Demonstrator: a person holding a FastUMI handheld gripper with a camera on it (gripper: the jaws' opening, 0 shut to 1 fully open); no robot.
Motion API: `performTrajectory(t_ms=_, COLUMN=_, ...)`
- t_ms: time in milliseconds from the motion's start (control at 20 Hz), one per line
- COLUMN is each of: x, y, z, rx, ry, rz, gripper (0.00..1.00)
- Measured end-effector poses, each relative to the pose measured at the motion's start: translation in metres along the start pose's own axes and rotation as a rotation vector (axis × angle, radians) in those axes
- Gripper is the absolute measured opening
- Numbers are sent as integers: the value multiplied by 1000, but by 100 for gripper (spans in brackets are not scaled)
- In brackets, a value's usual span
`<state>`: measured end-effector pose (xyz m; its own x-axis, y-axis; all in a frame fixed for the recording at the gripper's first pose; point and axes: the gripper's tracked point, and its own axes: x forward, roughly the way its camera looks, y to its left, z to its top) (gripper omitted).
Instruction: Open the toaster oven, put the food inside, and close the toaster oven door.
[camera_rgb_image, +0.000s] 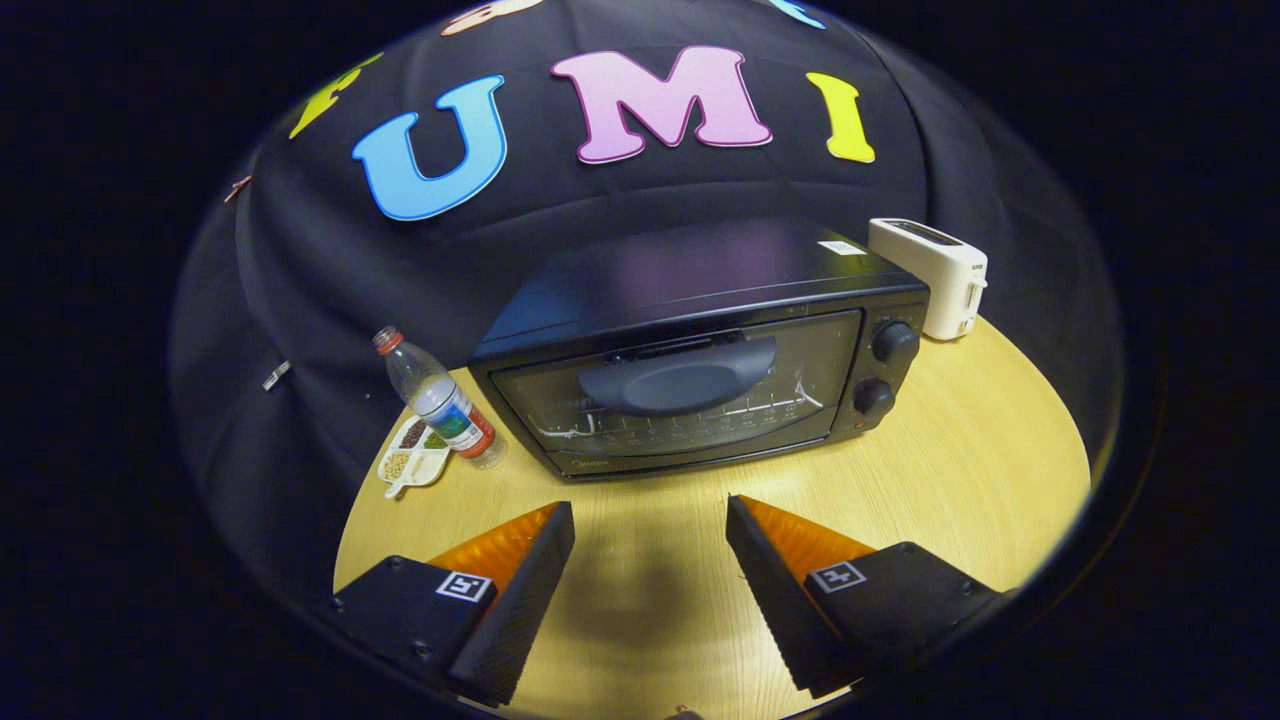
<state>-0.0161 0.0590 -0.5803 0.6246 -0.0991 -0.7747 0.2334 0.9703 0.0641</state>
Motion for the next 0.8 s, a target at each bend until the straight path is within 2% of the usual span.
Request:
performTrajectory(t_ms=150, x=-12, y=-2, z=0, rx=-28, ry=-8, rz=14, gripper=99)
performTrajectory(t_ms=450, x=-82, y=-15, z=30, rx=-25, ry=-109, rz=76, gripper=99)
performTrajectory(t_ms=550, x=-114, y=-25, z=56, rx=-10, ry=-171, rz=106, gripper=99)
performTrajectory(t_ms=800, x=-187, y=-83, z=140, rx=-78, ry=-327, rz=137, gripper=99)
